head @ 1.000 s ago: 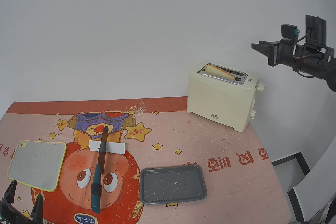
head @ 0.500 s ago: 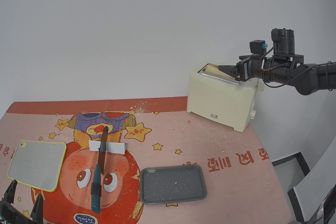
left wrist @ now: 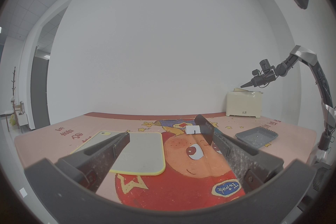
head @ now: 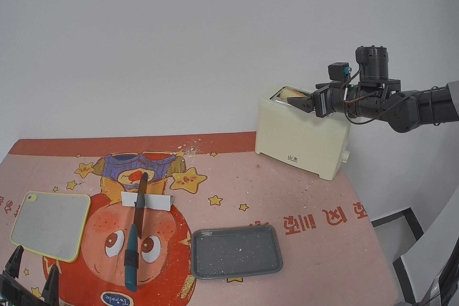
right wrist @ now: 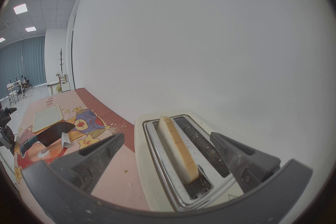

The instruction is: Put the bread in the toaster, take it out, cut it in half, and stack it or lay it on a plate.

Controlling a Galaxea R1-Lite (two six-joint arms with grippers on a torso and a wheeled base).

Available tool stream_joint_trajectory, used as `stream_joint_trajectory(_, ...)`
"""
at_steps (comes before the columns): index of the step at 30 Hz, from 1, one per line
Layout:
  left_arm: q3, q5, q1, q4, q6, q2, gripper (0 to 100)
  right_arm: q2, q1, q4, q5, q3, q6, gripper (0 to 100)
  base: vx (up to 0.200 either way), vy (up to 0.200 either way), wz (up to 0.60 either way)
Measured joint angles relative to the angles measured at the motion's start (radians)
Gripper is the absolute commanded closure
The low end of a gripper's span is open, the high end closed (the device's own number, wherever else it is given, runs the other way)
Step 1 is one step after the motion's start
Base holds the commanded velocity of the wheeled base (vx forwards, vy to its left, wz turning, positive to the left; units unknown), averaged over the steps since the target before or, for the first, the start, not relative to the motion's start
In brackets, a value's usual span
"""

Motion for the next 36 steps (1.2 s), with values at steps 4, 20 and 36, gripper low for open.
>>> stream_joint_trajectory(4, 0.0, 0.0, 0.0, 0.0, 0.0, 0.0, 0, 0.022, -0.001, 0.01, -0.001, -0.036, 0.0, 0, 0.0, 0.0, 0.0)
stream_joint_trajectory(20, 0.0, 0.0, 0.0, 0.0, 0.0, 0.0, 0, 0.064, 0.009, 0.058, -0.003, -0.078, -0.007, 0, 0.0, 0.0, 0.0)
stream_joint_trajectory(36, 0.0, 0.0, 0.0, 0.0, 0.0, 0.0, 0, 0.076, 0.016, 0.056, -0.009, -0.072, -0.016, 100, 0.0, 0.0, 0.0)
